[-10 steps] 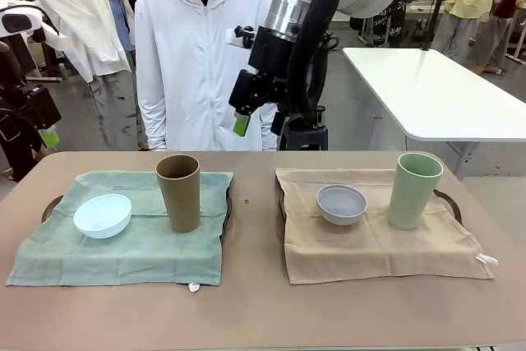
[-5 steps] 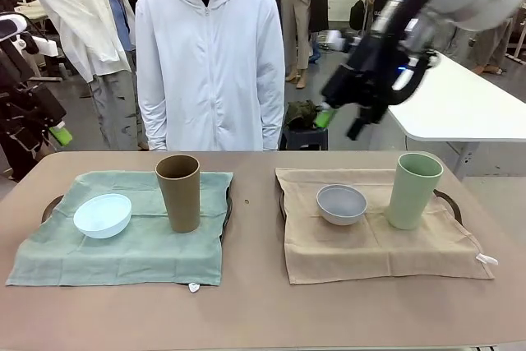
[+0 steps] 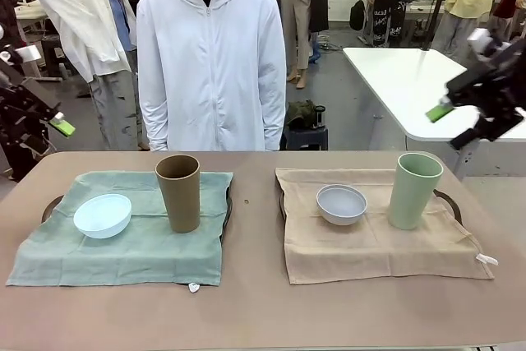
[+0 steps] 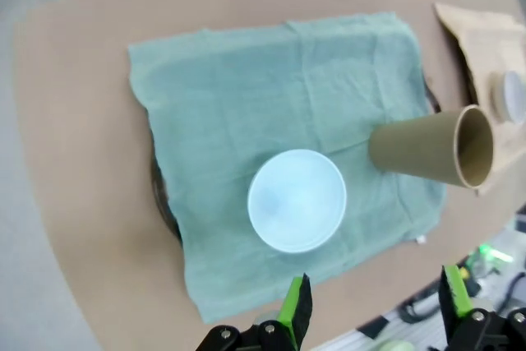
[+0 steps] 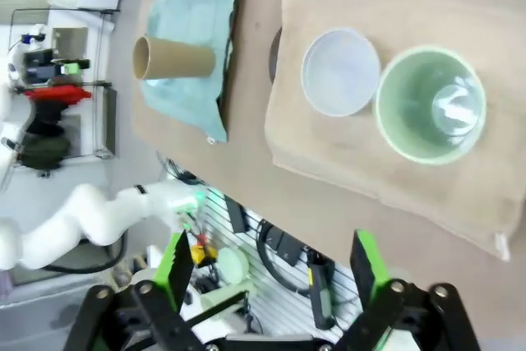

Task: Set up a tray with a mat and arrange the tableware.
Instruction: Place the Picnic Bowl and Reusable plastic cup back onto the Handle tray in front of the human's position.

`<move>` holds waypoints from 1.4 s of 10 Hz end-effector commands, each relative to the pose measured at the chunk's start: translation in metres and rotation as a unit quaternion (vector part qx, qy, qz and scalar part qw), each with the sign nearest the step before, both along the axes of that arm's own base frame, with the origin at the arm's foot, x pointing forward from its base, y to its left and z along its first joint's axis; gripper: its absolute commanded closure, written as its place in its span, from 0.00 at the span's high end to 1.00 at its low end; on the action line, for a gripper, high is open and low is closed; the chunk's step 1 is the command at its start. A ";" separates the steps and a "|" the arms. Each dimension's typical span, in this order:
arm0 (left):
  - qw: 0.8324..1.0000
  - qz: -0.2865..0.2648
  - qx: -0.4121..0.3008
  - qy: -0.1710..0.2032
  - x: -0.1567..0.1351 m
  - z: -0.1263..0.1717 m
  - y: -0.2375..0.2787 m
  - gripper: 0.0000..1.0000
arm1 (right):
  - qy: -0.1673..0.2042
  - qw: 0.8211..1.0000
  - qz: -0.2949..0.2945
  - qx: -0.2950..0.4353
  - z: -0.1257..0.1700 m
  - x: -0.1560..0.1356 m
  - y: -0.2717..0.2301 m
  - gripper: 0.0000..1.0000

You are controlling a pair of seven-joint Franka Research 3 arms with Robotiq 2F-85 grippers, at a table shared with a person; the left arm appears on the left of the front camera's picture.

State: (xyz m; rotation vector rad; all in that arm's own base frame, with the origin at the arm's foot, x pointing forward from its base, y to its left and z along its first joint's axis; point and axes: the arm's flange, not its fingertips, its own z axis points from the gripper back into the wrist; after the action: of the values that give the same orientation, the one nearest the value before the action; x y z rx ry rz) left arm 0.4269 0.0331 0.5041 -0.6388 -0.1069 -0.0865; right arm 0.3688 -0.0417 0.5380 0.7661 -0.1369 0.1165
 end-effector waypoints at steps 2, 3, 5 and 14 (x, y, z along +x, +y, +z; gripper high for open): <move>0.998 0.018 -0.054 0.021 -0.003 0.007 0.045 0.83 | -0.012 0.996 -0.031 0.081 -0.016 -0.033 -0.049 1.00; 0.997 0.017 -0.068 0.019 -0.006 0.008 0.059 0.83 | -0.003 0.994 -0.025 0.104 -0.022 -0.041 -0.064 1.00; 0.994 0.024 -0.101 0.031 -0.009 0.001 0.089 0.83 | 0.010 0.991 -0.024 0.130 -0.036 -0.054 -0.088 1.00; 0.977 -0.012 -0.191 0.091 -0.050 -0.029 0.141 0.83 | 0.023 0.972 -0.082 0.219 -0.081 -0.102 -0.162 1.00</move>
State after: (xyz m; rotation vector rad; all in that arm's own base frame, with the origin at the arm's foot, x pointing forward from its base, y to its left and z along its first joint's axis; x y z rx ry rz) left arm 0.3789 0.1727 0.4793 -1.0485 0.0453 -0.0054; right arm 0.2641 -0.2056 0.4639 1.1490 -0.1625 -0.0878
